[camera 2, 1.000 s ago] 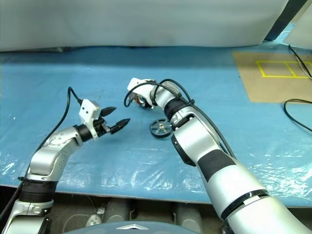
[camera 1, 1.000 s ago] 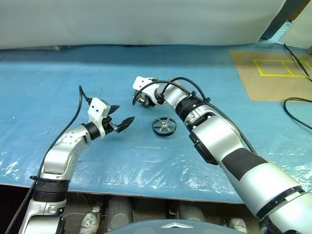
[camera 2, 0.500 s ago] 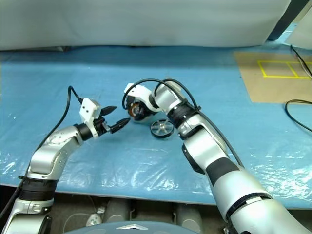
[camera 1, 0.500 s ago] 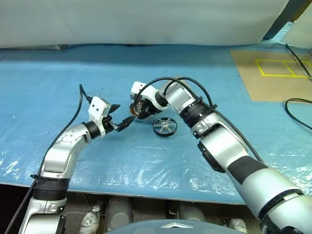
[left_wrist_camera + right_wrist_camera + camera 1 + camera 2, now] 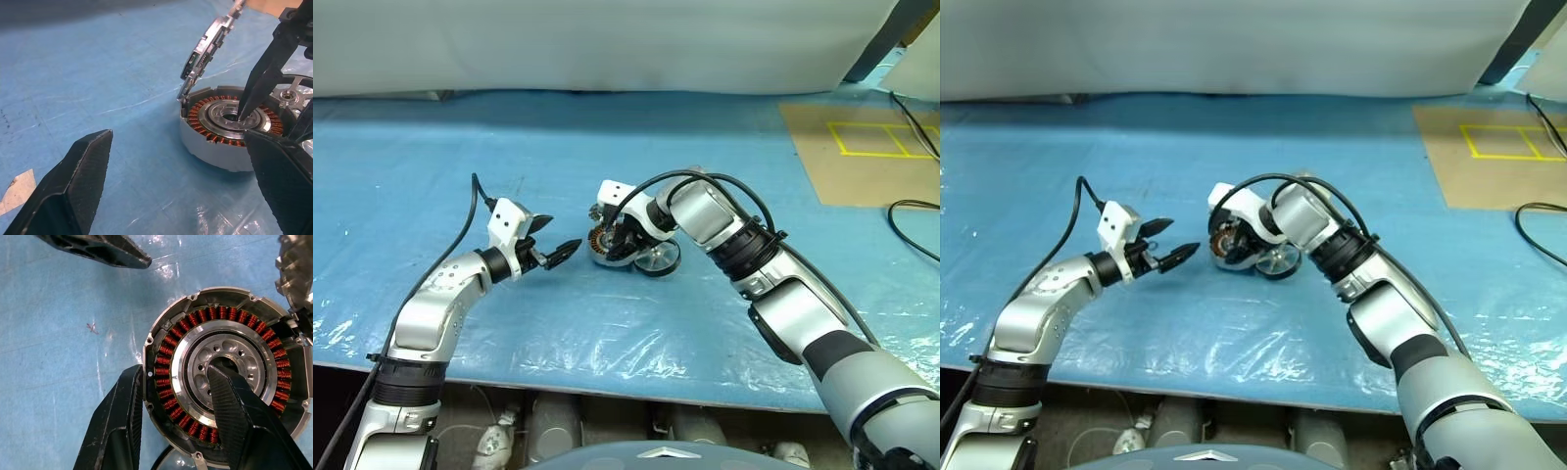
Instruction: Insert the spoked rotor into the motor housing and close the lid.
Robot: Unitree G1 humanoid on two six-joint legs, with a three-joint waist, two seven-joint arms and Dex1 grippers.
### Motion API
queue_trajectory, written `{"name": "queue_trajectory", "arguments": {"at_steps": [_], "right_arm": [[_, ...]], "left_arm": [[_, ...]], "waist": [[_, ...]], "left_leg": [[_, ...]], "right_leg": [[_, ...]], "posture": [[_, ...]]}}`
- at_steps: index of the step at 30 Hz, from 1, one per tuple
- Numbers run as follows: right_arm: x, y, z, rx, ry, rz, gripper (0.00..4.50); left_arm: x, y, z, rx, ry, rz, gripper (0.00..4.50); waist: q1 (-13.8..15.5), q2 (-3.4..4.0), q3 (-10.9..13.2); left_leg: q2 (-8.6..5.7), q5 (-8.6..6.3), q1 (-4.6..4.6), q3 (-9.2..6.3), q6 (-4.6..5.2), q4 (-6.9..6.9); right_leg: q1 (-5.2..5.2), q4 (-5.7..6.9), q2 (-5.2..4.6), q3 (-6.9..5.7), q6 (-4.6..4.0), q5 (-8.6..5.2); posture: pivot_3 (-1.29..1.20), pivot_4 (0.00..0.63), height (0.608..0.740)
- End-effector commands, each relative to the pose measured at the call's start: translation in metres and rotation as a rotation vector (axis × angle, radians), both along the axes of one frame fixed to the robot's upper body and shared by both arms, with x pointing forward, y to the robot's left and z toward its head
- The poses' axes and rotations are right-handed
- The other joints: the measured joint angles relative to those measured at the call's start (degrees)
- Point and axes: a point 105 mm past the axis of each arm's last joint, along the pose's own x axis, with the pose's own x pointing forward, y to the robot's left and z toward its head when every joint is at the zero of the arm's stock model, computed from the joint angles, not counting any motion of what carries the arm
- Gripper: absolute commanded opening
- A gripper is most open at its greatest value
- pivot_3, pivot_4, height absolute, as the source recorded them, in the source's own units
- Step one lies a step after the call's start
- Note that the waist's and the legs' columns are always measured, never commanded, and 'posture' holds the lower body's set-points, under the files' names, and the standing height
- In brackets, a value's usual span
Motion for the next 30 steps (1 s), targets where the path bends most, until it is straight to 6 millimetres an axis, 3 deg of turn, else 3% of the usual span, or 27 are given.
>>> {"name": "queue_trajectory", "arguments": {"at_steps": [1, 12, 20, 25, 30], "right_arm": [[-0.007, 0.013, 0.004, 0.044, 0.023, 0.021, 1.68], [-0.020, 0.030, 0.016, 0.125, 0.059, 0.061, 1.68], [0.003, -0.021, -0.024, -0.050, -0.020, -0.030, 1.68], [0.004, -0.039, -0.024, -0.075, -0.027, -0.056, 1.68], [-0.006, -0.044, -0.015, -0.065, -0.007, -0.054, 1.68]], "left_arm": [[0.001, 0.001, 0.013, 0.008, -0.043, -0.011, 4.50], [0.003, -0.005, 0.013, -0.009, -0.032, -0.028, 4.50], [0.003, -0.010, 0.014, 0.000, -0.039, -0.042, 4.50], [0.003, -0.013, 0.013, 0.000, -0.034, -0.053, 4.50], [0.005, -0.016, 0.012, 0.001, -0.029, -0.066, 4.50]], "waist": [[0.01, 0.00, 0.00], [0.25, 0.00, 0.00], [0.83, 0.00, 0.00], [1.15, 0.00, 0.00], [1.56, 0.00, 0.00]], "left_leg": [[0.00, 0.00, 0.06, 0.00, 0.00, 0.00], [-0.01, -0.02, 0.47, -0.03, -0.03, -0.12], [-0.14, -0.02, 0.68, -0.02, -0.04, -0.15], [-0.17, -0.02, 0.90, -0.03, -0.03, -0.13], [-0.15, -0.02, 0.98, -0.03, -0.03, -0.14]], "right_leg": [[0.07, 0.00, 0.00, 0.01, -0.01, -0.01], [0.48, -0.11, 0.00, 0.04, -0.02, -0.02], [0.73, -0.18, -0.13, 0.04, -0.01, -0.02], [0.96, -0.21, -0.16, 0.10, -0.01, -0.04], [1.02, -0.20, -0.14, 0.10, 0.00, -0.04]], "posture": [[0.00, 0.150, 0.740], [0.00, 0.150, 0.740], [0.00, 0.150, 0.740], [0.00, 0.150, 0.740], [0.00, 0.150, 0.740]]}}
